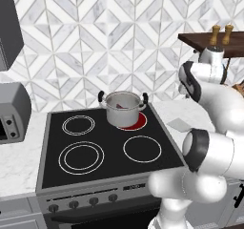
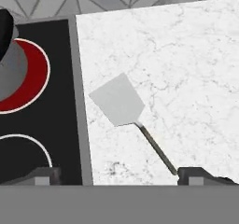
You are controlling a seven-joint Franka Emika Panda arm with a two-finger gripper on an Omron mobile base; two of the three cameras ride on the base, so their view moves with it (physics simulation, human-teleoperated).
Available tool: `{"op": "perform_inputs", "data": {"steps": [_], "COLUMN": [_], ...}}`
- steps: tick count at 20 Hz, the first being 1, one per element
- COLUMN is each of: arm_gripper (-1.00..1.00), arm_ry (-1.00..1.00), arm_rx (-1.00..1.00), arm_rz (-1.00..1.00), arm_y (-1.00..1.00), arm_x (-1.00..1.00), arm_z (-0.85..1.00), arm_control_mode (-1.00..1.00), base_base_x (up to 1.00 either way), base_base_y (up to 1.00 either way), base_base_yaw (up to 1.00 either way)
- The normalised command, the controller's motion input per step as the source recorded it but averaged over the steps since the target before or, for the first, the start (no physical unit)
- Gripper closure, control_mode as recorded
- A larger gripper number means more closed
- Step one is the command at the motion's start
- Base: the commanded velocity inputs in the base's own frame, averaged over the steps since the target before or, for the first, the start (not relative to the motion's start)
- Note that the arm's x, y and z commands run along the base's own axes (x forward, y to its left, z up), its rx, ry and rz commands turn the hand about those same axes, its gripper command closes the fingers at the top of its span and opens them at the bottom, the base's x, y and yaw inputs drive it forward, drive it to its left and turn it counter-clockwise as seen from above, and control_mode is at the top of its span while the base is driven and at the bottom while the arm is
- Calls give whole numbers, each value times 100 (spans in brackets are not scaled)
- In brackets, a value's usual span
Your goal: Put the bell pepper and potato in the pot. Retrieve the spatula and lightly stir the vegetables in the pot.
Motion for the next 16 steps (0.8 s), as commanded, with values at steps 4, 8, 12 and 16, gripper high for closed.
{"op": "perform_inputs", "data": {"steps": [4,8,12,16], "arm_gripper": [-100,-100,-100,-100], "arm_ry": [19,21,20,11], "arm_rx": [0,0,0,0], "arm_rz": [-23,-16,-5,6], "arm_y": [-100,-100,-99,-68], "arm_x": [-100,-99,-81,-37], "arm_z": [-31,-57,-73,-82], "arm_control_mode": [-100,-100,-100,-100], "base_base_x": [0,0,0,0], "base_base_y": [0,0,0,0], "base_base_yaw": [0,0,0,0]}}
